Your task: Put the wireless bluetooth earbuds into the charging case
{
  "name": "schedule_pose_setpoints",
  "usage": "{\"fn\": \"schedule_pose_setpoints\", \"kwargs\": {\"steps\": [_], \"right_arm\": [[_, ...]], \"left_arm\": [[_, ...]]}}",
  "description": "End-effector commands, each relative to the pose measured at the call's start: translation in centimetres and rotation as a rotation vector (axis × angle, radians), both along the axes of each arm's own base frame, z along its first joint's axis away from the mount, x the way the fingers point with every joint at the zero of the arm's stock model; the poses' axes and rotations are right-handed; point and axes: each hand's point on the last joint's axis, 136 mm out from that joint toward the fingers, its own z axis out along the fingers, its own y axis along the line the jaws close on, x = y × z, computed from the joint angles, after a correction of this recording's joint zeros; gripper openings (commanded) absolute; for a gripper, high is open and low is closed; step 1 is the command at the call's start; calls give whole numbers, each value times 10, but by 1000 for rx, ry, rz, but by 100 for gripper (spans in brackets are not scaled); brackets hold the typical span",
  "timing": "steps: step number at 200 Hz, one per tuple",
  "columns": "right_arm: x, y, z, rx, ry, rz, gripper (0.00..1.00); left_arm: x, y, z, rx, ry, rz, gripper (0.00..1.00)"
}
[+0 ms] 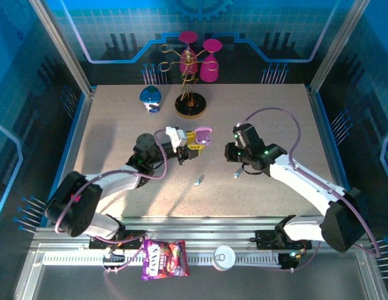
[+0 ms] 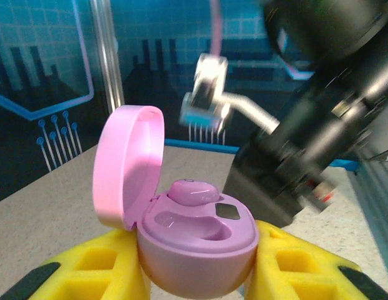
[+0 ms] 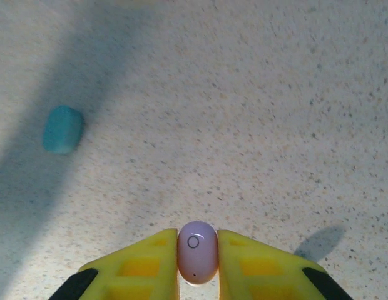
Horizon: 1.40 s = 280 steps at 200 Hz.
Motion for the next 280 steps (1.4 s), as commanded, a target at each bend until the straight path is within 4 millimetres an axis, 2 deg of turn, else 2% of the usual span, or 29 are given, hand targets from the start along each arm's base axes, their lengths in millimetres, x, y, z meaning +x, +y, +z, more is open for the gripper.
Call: {"fn": "schedule_pose_setpoints", "kwargs": {"steps": [1,41,82,135,280], "right_arm": [[-2,8,40,15,-96,21,18],[-7,41,86,77,-220,148,19],[0,67,103,133,-263,226,19],[8,84,99,158,-252,258,19],[8,89,70,156,-188,262,19]], "left_arm": [[18,2,9,-47,-107,106,27],[25,-10,-14,-27,-75,117,27],[20,-22,-25,-6,-57,102,27],[13,-29,-22,-24,-41,97,27],[21,-27,5,-90,-45,139,26]]}}
